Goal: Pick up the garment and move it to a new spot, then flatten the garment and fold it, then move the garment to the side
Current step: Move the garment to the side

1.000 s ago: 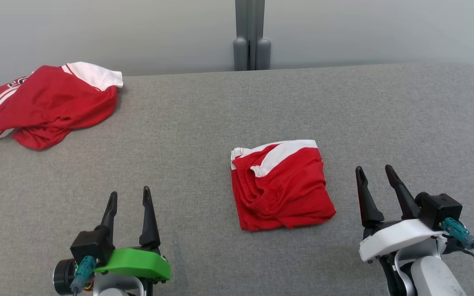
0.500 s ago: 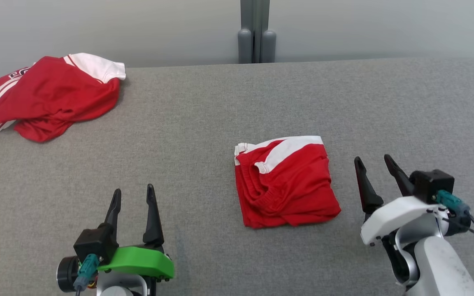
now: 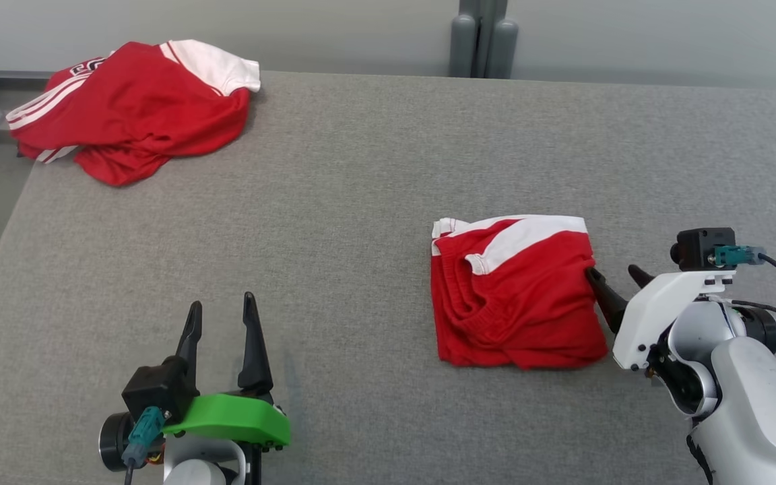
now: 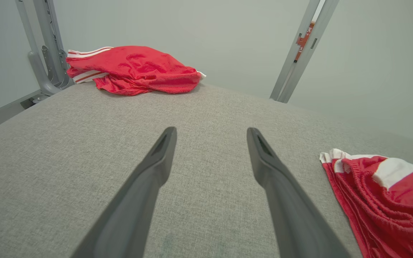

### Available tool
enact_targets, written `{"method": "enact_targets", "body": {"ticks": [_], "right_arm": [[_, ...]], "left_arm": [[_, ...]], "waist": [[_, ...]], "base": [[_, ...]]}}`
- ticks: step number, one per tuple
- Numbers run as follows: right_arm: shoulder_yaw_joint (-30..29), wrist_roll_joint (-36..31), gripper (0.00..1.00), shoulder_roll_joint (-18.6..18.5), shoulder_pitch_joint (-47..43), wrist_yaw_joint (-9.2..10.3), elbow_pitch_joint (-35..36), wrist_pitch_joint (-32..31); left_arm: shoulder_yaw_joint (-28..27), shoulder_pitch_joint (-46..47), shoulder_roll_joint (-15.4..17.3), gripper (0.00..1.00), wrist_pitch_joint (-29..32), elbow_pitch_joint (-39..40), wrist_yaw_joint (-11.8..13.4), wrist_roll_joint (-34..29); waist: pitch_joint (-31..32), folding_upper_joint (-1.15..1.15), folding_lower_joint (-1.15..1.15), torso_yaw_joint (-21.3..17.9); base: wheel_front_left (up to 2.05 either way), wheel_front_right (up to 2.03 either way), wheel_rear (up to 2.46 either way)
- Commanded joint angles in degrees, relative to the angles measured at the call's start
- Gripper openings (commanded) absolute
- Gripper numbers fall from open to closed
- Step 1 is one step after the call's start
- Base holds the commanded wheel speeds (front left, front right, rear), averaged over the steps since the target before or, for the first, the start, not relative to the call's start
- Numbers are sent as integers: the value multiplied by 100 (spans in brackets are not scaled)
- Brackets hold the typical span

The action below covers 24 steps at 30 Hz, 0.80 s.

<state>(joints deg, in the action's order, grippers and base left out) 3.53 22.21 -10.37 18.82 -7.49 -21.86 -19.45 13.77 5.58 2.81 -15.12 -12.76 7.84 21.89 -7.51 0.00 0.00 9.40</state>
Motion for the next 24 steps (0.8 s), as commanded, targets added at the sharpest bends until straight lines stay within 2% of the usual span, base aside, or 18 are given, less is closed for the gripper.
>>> {"method": "enact_targets", "body": {"ticks": [1, 7, 13, 16, 17, 24], "right_arm": [[50, 142, 100, -75, 75, 0, -68, -146], [149, 395, 100, -222, 175, 0, -450, -663], [233, 412, 100, -232, 352, 0, -806, -717], [311, 390, 13, -189, 471, 0, -935, -676], [337, 386, 0, -188, 506, 0, -958, -636], [554, 470, 0, -481, 835, 7, -933, -523]], "left_arm": [[6, 79, 17, 100, -3, 11, 28, 42], [11, 60, 17, 100, -3, 25, 40, 44], [-2, 72, 17, 100, -3, 62, 33, -6], [6, 103, 17, 100, -3, 87, 4, -52], [9, 112, 17, 100, -3, 96, 1, -69], [-83, 212, 17, 100, -3, 191, -44, -266]], "waist": [[-85, 0, 0, 215], [-130, 0, 0, 408], [-256, 0, 0, 429], [-344, 0, 0, 359], [-370, 0, 0, 324], [-631, 0, 0, -237]], "base": [[0, 0, 0], [0, 0, 0], [0, 0, 0], [0, 0, 0], [0, 0, 0], [0, 0, 0]]}}
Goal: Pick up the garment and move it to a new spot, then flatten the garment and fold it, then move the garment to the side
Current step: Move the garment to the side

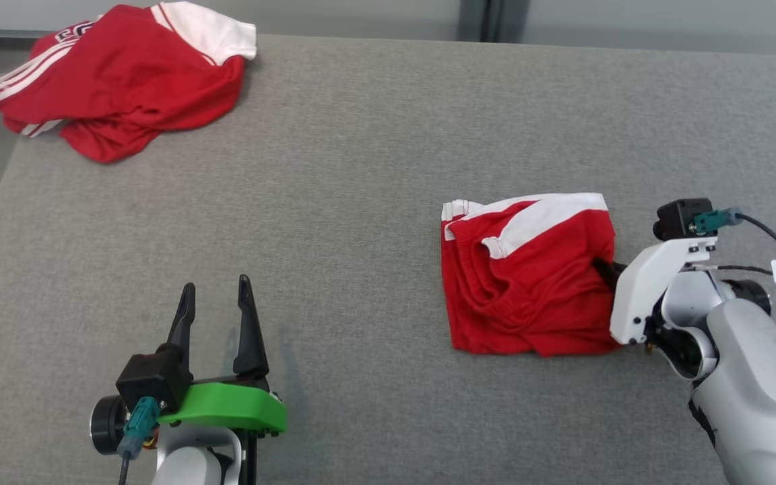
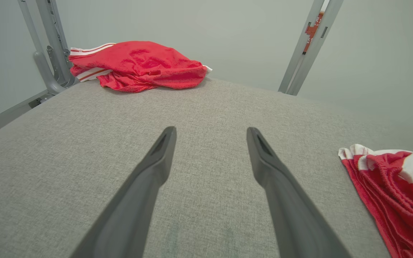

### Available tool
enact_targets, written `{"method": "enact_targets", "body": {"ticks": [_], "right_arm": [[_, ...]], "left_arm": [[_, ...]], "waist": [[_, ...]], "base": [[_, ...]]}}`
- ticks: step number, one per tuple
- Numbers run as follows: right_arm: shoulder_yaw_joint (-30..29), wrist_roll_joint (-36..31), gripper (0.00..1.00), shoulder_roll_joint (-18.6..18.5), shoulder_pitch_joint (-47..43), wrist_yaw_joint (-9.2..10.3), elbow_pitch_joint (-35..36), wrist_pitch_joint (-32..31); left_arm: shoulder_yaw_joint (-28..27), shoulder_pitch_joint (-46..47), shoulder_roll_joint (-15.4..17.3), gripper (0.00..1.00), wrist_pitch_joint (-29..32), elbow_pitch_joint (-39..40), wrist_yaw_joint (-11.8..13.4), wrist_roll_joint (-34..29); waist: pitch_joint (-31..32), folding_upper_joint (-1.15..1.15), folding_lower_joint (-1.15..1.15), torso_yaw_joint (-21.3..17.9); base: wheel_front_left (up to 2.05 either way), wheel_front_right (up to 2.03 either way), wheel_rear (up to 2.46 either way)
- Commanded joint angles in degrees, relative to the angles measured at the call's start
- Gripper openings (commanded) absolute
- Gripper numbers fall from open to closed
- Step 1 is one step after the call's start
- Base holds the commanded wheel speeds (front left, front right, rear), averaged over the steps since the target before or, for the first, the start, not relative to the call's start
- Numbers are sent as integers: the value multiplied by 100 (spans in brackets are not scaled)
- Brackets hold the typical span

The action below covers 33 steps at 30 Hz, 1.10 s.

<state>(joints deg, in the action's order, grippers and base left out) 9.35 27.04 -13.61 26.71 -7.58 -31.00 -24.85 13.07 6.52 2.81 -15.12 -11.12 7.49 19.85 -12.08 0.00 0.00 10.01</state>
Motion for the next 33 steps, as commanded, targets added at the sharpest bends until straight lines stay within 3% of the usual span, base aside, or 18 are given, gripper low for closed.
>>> {"method": "enact_targets", "body": {"ticks": [1, 9, 15, 19, 24, 33], "right_arm": [[-4, -10, 0, -209, 103, 16, 12, 28], [-147, -57, 0, -446, 560, 13, 52, 331], [-295, -109, 0, -302, 829, 12, -156, 740], [-140, -75, 0, -189, 994, 12, -353, 929], [49, -78, 0, -208, 1187, 12, -611, 1148], [291, -7, 0, -548, 1574, 12, -1002, 1507]], "left_arm": [[-28, 130, 16, 100, -3, 51, -17, -93], [-111, 485, 64, 100, -3, 88, -208, -439], [14, 900, 236, 100, -3, -33, -345, -701], [107, 1124, 354, 100, 50, -90, -389, -845], [214, 1315, 372, 100, 136, -85, -404, -897], [226, 1322, 411, 100, 162, 124, -292, -884]], "waist": [[-225, 0, 0, -417], [-756, 0, 0, -1720], [-1144, 0, 0, -2691], [-1275, 0, 0, -3071], [-1304, 0, 0, -3137], [-1313, 0, 0, -2665]], "base": [[0, 0, 0], [0, 0, 0], [0, 0, 0], [0, 0, 0], [0, 0, 0], [0, 0, 0]]}}
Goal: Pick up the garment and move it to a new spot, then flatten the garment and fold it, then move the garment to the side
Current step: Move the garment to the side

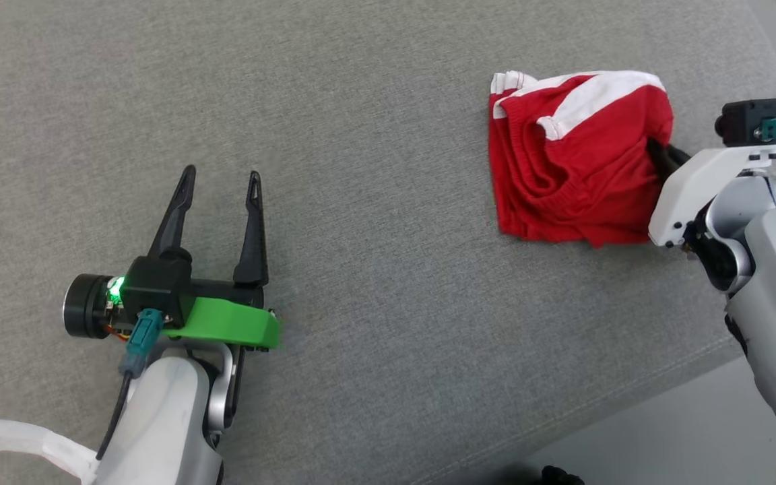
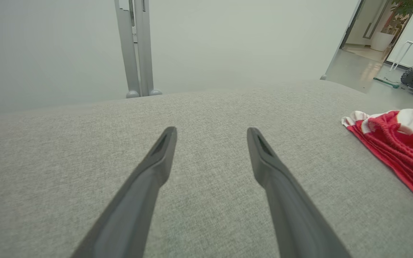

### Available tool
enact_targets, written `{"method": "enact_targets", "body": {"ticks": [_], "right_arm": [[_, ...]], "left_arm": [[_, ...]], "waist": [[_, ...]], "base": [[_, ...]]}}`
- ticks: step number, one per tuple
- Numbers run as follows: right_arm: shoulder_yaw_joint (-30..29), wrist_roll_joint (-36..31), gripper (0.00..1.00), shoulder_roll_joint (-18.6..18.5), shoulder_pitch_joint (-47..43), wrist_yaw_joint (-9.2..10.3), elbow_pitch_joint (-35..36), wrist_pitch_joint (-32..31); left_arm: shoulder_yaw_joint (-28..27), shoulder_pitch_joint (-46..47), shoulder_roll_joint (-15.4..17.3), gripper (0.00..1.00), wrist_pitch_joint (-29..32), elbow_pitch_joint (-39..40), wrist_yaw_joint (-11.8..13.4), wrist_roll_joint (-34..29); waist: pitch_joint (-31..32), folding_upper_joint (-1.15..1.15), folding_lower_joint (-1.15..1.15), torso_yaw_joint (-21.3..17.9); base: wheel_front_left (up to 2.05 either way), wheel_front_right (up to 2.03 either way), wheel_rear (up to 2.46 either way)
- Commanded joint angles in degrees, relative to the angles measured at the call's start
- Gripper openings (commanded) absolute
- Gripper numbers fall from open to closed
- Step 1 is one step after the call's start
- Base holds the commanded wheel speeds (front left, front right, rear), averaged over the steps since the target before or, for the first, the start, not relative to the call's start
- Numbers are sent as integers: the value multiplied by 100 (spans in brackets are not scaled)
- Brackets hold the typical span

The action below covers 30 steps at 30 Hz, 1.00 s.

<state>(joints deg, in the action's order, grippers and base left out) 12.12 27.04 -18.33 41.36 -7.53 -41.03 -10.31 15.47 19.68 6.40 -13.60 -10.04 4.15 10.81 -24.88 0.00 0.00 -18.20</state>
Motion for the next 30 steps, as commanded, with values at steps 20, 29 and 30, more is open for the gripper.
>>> {"method": "enact_targets", "body": {"ticks": [20, 29, 30], "right_arm": [[-368, -336, 0, -1547, 1500, 9, -1720, 412], [-714, -684, 26, -1751, 1792, 9, -2219, 829], [-749, -738, 47, -1737, 1812, 9, -2271, 887]], "left_arm": [[-11, -99, 131, 100, 55, 458, 218, 76], [16, -140, 155, 100, 63, 521, 269, 106], [20, -136, 155, 100, 59, 517, 271, 109]], "waist": [[-400, 0, 0, 1213], [-471, 0, 0, 1333], [-471, 0, 0, 1330]], "base": [[0, 0, 0], [0, 0, 0], [0, 0, 0]]}}
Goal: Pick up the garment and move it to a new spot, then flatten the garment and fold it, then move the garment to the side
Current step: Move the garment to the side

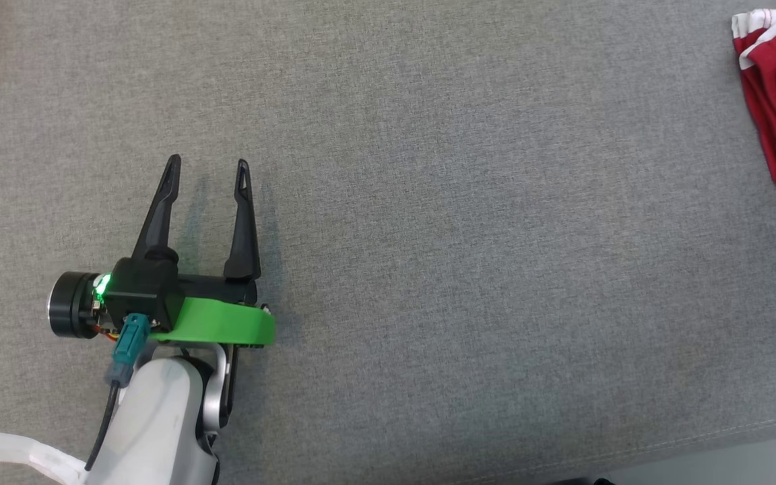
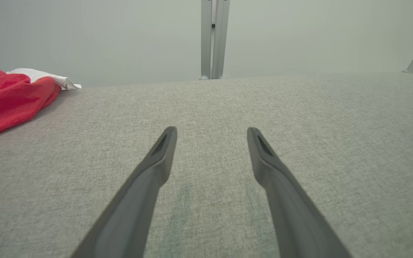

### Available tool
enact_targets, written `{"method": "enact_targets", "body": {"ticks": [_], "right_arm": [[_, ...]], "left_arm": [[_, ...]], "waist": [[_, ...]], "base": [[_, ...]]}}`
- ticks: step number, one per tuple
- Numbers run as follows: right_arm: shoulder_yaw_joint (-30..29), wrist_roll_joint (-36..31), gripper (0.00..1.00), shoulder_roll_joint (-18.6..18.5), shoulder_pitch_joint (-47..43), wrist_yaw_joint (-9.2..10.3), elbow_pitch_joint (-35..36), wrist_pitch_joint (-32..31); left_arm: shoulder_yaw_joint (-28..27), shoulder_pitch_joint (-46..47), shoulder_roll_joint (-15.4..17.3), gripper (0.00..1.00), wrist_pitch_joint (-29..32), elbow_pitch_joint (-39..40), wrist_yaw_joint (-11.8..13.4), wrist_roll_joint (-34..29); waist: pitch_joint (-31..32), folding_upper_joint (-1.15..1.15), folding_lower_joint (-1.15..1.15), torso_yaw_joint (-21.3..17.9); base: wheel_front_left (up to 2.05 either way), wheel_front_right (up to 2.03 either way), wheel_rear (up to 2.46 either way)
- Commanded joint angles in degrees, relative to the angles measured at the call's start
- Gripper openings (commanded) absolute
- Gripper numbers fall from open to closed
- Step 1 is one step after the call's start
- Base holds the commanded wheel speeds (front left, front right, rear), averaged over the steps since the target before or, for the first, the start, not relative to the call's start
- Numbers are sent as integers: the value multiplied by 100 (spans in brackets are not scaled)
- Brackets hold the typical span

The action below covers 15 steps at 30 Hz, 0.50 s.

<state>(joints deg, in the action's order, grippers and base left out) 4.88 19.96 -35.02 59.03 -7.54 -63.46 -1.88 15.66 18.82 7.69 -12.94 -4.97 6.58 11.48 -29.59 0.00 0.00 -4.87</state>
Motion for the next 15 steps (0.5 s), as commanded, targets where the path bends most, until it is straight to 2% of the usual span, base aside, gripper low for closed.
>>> {"method": "enact_targets", "body": {"ticks": [1, 8, 15], "right_arm": [[-68, -86, 100, -23, 81, 10, -97, 120], [-120, -345, 100, 306, 137, 10, -267, 580], [165, -94, 100, 791, -187, 10, 207, 1179]], "left_arm": [[19, -48, 13, 100, -3, 7, 32, 39], [49, -32, -9, 100, -32, -81, 23, 87], [8, -106, -127, 100, -138, -404, -29, 300]], "waist": [[6, 0, 0, -8], [198, 0, 0, -93], [814, 0, 0, -42]], "base": [[0, 0, 0], [0, 0, 0], [0, 0, 0]]}}
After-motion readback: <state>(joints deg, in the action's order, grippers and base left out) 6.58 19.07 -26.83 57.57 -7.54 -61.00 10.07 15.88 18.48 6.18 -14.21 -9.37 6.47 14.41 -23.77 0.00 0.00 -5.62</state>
